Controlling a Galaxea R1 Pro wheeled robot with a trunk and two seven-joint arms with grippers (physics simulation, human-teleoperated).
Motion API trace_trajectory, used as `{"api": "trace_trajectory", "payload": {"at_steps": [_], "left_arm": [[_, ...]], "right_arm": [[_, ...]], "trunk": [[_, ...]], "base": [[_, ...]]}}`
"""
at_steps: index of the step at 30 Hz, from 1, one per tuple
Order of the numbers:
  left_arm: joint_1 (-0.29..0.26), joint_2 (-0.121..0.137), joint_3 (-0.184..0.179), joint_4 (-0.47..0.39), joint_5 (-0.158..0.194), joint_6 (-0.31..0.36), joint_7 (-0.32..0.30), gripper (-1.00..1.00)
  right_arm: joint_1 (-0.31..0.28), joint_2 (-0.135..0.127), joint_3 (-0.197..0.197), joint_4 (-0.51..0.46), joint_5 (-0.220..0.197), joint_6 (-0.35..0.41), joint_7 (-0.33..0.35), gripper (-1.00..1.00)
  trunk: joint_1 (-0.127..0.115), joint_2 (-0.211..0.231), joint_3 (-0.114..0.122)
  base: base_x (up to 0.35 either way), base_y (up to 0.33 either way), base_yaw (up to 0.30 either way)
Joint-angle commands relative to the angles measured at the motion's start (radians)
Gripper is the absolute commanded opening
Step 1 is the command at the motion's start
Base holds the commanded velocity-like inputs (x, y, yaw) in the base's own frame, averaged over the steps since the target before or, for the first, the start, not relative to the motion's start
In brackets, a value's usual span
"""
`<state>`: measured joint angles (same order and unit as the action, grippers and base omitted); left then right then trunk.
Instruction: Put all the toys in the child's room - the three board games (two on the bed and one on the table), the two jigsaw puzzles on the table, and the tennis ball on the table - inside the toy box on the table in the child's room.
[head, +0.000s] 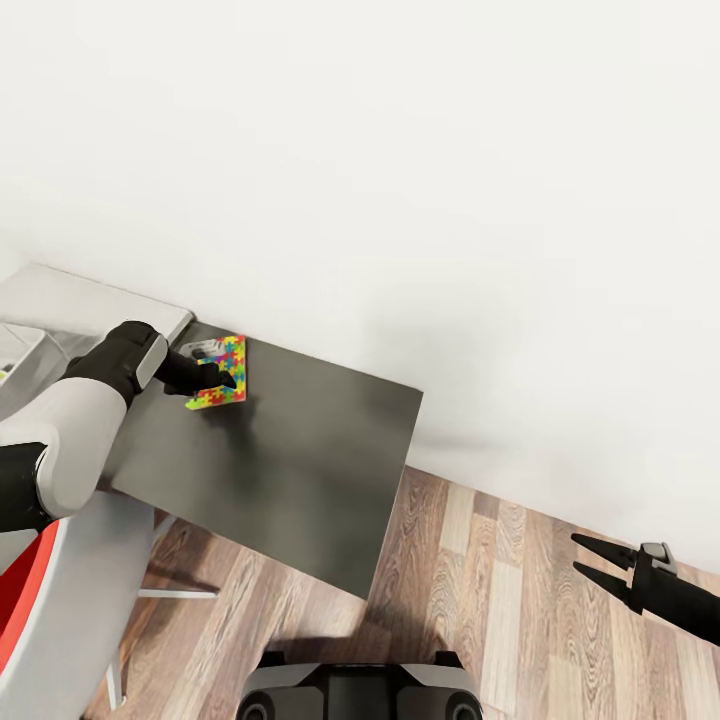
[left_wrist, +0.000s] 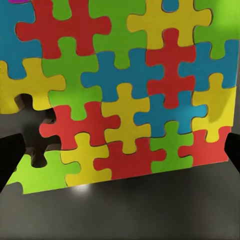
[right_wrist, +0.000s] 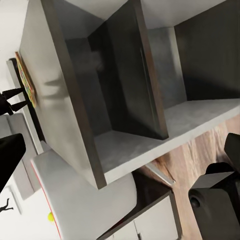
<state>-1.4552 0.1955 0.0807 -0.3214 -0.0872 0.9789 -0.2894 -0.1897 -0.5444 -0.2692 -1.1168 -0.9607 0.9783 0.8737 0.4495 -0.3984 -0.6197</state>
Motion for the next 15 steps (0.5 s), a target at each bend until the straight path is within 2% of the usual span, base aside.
{"api": "trace_trajectory", "payload": {"at_steps": [1,15], "left_arm": [[-0.001,-0.001,0.008,-0.001,-0.009,0.004,-0.005,1.00],[0.000,-0.001,0.007,-0.001,-0.009,0.004,-0.005,1.00]], "right_arm": [[-0.001,0.000,-0.001,0.000,0.002,0.000,0.004,1.00],[-0.001,-0.002,-0.001,0.000,0.002,-0.016,0.007,1.00]], "trunk": [[0.001,-0.002,-0.001],[0.001,-0.002,-0.001]], "base": [[-0.007,0.000,0.000],[-0.001,0.000,0.000]]}}
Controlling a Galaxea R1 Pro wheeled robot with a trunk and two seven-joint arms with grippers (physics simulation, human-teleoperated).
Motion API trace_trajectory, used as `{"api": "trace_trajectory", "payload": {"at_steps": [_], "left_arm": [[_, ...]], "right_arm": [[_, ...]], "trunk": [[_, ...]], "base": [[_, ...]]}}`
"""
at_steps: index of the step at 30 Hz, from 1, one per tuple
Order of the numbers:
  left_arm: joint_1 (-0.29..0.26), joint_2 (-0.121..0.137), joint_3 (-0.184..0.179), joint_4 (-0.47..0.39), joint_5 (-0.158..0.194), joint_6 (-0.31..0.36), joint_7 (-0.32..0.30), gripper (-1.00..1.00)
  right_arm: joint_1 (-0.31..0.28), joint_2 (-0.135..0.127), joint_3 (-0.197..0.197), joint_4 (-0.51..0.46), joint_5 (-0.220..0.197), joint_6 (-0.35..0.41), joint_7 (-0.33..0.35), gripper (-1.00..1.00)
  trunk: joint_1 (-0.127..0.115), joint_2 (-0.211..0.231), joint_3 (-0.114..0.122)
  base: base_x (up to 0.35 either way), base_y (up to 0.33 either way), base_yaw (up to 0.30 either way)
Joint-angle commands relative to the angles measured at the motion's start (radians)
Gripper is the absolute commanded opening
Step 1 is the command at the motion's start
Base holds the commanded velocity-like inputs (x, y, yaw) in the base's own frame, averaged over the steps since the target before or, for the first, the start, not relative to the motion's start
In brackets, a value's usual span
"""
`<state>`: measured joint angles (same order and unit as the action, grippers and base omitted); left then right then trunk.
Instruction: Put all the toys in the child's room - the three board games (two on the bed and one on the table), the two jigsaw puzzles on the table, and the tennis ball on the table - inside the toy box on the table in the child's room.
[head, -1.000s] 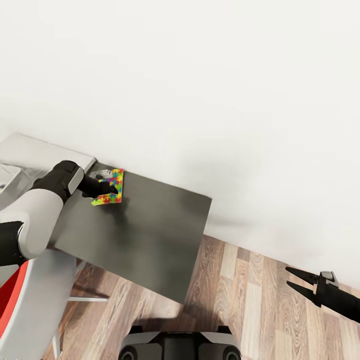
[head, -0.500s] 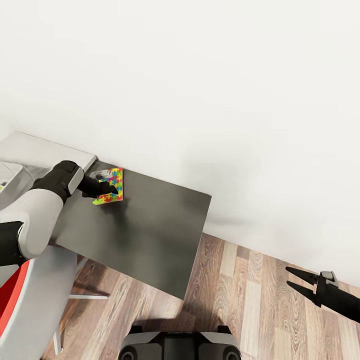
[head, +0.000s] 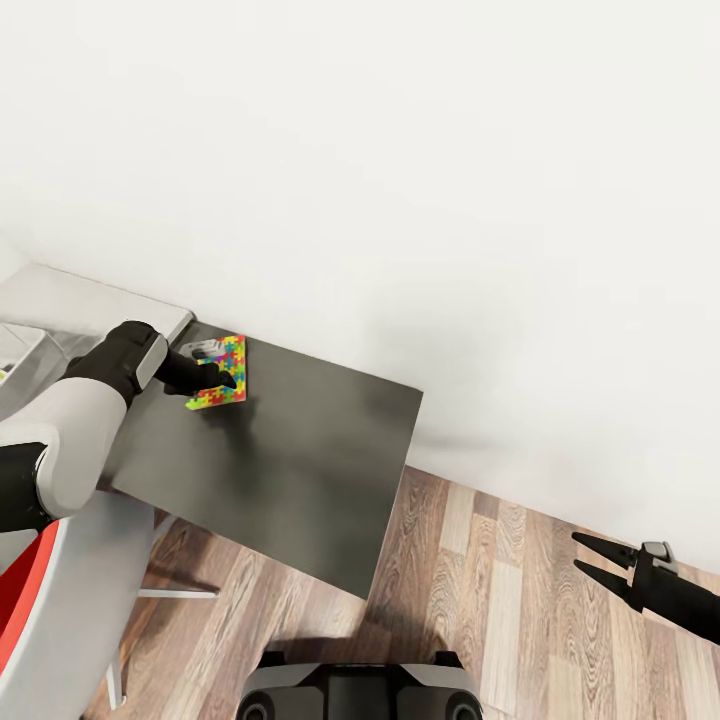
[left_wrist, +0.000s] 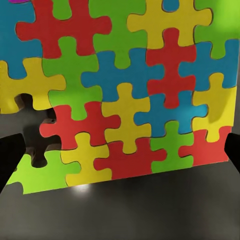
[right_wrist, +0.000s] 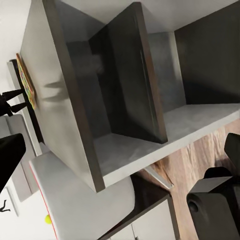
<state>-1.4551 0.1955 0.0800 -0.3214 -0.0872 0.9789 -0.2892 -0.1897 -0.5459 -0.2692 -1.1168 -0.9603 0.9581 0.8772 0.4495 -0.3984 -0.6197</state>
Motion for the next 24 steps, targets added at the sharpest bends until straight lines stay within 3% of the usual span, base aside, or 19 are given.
{"api": "trace_trajectory", "payload": {"at_steps": [1,24], "left_arm": [[-0.001,-0.001,0.008,-0.001,-0.009,0.004,-0.005,1.00],[0.001,-0.001,0.006,-0.001,-0.013,-0.047,-0.005,1.00]], "right_arm": [[-0.001,0.000,-0.001,0.000,0.001,0.004,0.003,1.00],[-0.001,0.000,-0.001,0.001,0.001,0.002,0.003,1.00]], "trunk": [[0.001,-0.002,-0.001],[0.001,-0.002,-0.003]], "base": [[0.000,0.000,0.000],[0.027,0.000,0.000]]}}
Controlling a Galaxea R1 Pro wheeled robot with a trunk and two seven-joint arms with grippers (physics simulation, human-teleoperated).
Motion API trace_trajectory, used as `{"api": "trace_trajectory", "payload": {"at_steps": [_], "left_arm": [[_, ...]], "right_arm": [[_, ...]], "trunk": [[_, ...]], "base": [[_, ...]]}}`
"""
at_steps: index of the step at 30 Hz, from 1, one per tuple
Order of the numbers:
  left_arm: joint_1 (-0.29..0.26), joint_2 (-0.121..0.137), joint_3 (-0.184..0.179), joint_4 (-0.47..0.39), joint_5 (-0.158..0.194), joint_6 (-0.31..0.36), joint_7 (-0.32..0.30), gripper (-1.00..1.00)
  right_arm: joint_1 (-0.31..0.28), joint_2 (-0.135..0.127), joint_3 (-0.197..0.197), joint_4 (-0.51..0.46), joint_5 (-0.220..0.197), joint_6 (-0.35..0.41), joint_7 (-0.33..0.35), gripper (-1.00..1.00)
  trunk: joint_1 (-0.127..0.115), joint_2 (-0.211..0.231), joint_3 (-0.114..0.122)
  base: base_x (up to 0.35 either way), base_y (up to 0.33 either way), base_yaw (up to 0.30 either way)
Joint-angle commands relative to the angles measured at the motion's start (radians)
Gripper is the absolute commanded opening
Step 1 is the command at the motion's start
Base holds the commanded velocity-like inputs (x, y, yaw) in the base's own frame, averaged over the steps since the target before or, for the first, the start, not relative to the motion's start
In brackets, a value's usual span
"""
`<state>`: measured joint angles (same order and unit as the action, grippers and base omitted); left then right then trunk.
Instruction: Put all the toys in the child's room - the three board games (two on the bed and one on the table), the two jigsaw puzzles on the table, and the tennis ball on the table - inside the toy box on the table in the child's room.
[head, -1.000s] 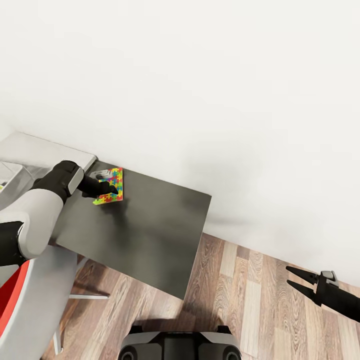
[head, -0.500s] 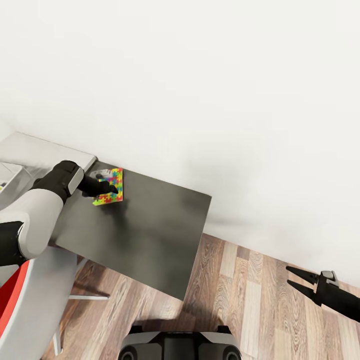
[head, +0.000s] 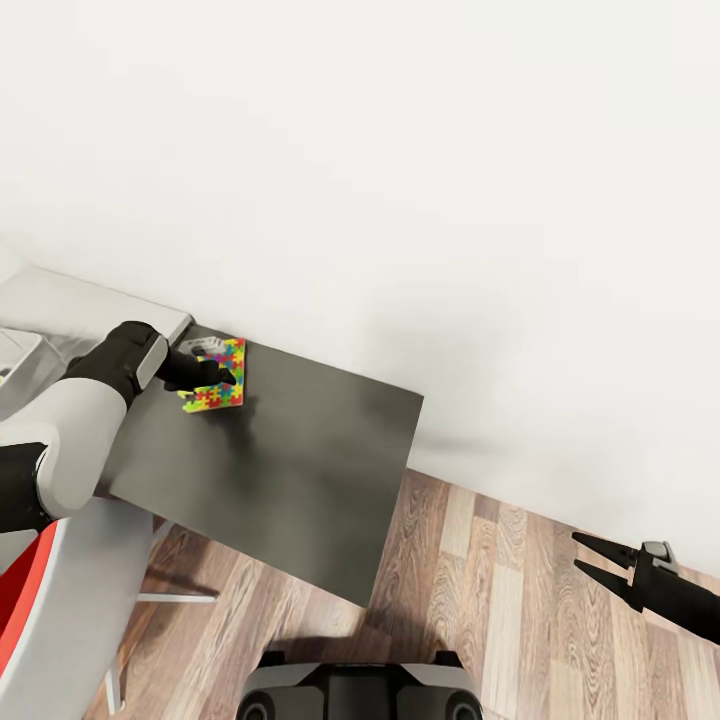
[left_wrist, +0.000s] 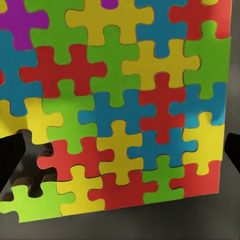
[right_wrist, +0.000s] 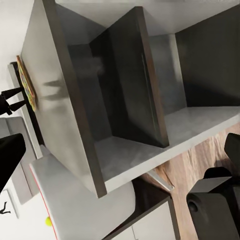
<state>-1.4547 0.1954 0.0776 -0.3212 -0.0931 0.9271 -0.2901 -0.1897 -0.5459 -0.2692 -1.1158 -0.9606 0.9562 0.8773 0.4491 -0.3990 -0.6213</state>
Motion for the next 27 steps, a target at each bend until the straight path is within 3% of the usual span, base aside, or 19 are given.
{"api": "trace_trajectory", "payload": {"at_steps": [1,27], "left_arm": [[0.000,-0.001,0.008,-0.001,-0.007,0.005,-0.004,1.00],[0.000,-0.001,0.009,-0.001,-0.007,0.004,-0.004,1.00]], "right_arm": [[0.000,0.000,0.000,0.000,0.001,0.004,0.003,1.00],[0.000,0.000,0.000,0.001,0.001,0.004,0.003,1.00]], "trunk": [[0.001,-0.001,-0.003],[0.001,-0.001,-0.007]], "base": [[0.000,0.000,0.000],[-0.014,0.000,0.000]]}}
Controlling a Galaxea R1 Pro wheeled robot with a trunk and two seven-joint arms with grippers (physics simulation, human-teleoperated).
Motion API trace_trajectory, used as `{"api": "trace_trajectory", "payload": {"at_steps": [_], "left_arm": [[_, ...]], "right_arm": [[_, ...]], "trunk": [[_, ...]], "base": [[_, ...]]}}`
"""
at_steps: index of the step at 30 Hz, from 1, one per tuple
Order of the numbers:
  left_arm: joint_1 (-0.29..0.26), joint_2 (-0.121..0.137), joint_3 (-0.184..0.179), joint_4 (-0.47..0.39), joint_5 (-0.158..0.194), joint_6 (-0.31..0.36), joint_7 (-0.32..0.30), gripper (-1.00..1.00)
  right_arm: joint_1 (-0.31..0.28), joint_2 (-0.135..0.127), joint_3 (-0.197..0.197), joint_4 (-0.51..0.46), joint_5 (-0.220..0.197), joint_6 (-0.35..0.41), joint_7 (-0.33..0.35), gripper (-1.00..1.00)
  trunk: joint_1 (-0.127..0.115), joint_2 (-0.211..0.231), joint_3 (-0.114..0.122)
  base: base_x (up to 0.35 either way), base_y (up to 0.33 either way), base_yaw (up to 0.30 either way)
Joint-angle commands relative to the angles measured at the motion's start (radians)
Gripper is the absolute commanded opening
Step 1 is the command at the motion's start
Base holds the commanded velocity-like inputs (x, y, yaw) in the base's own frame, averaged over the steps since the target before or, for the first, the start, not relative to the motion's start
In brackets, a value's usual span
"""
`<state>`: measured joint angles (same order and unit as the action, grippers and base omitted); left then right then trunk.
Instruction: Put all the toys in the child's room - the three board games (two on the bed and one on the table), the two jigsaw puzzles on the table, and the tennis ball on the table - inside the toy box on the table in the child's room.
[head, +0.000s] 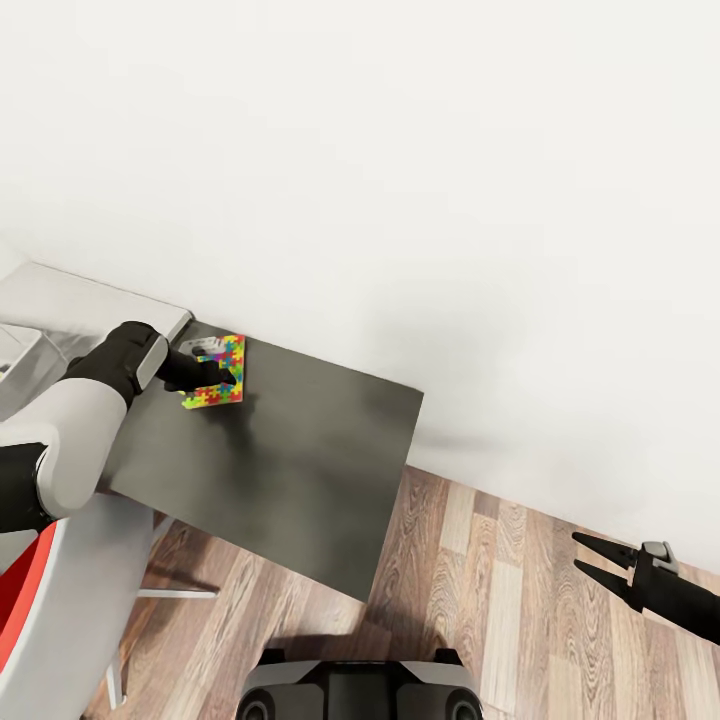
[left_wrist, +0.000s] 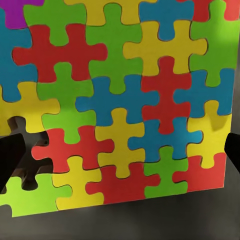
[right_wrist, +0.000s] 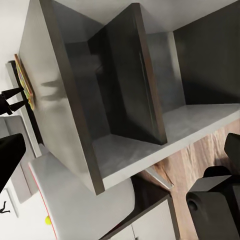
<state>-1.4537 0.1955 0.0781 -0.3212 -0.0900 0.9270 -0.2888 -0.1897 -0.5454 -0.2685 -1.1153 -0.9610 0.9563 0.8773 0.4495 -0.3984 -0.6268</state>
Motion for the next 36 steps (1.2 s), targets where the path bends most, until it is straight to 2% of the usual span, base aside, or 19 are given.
{"api": "trace_trajectory", "payload": {"at_steps": [1,36], "left_arm": [[-0.001,-0.001,0.008,-0.001,-0.010,0.004,-0.006,1.00],[-0.001,-0.001,0.008,-0.001,-0.010,0.004,-0.006,1.00]], "right_arm": [[0.000,0.000,-0.001,0.000,0.001,0.004,0.003,1.00],[0.000,0.000,-0.002,0.000,0.002,0.000,0.003,1.00]], "trunk": [[0.001,-0.002,-0.001],[0.001,-0.002,-0.001]], "base": [[0.000,0.000,0.000],[-0.027,0.000,0.000]]}}
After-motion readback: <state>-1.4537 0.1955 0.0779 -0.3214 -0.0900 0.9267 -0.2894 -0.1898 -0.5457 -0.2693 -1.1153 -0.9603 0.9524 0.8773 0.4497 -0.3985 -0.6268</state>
